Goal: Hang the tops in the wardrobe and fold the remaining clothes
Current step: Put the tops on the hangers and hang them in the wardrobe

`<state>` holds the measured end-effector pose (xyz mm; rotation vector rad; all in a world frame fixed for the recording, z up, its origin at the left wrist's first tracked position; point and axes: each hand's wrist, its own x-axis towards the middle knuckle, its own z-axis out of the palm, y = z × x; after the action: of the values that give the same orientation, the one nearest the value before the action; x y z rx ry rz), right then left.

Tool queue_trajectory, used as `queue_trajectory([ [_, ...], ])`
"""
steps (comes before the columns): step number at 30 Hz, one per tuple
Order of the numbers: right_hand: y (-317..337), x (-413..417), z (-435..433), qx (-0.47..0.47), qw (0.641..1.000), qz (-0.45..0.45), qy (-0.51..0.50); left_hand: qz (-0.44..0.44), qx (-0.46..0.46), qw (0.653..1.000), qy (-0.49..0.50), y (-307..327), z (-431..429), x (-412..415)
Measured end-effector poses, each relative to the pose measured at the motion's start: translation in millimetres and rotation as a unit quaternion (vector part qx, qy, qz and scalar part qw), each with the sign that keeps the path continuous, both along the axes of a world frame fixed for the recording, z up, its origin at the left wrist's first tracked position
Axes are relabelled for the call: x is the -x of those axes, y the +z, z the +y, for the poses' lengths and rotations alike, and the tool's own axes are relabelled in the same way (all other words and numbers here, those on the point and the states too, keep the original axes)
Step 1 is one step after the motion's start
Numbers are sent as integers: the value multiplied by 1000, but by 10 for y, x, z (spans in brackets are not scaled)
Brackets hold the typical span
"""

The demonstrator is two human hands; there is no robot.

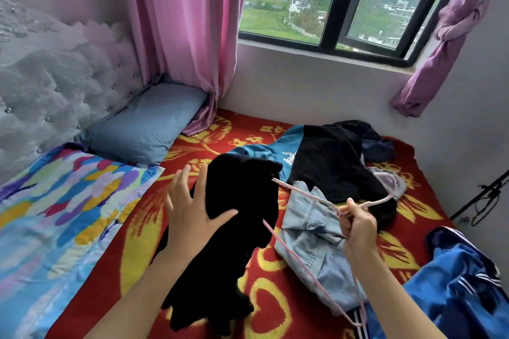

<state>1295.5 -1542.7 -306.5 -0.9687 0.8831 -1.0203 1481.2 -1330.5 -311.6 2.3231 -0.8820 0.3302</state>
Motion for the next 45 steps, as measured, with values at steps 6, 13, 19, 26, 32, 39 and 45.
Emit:
queue_trajectory([
  [6, 112, -33, -234, -28, 1000, 8, -3, 263, 217, 936, -86, -17, 81, -136],
  [13, 117, 315, -443, -62, 996, -34, -63, 7, 157, 950, -271, 1014, 208, -521],
  [19, 88, 395, -312, -5, 996, -36, -76, 28, 186, 938, -292, 1737, -113, -527],
  [26, 100, 319, -211, -30, 996, -68, -42, 104, 226, 914, -321, 1877, -308, -411],
  [32, 314, 233, -116, -8, 994, -109, -17, 95, 170, 926, -324, 1835, -259, -439],
  [39, 637, 105, 6, 73, 995, -73, 1, -277, -9, 930, -243, 1382, -308, -357],
  [45, 768, 136, 24, 136, 990, -24, -2, -426, 11, 871, -243, 1266, -529, -253],
])
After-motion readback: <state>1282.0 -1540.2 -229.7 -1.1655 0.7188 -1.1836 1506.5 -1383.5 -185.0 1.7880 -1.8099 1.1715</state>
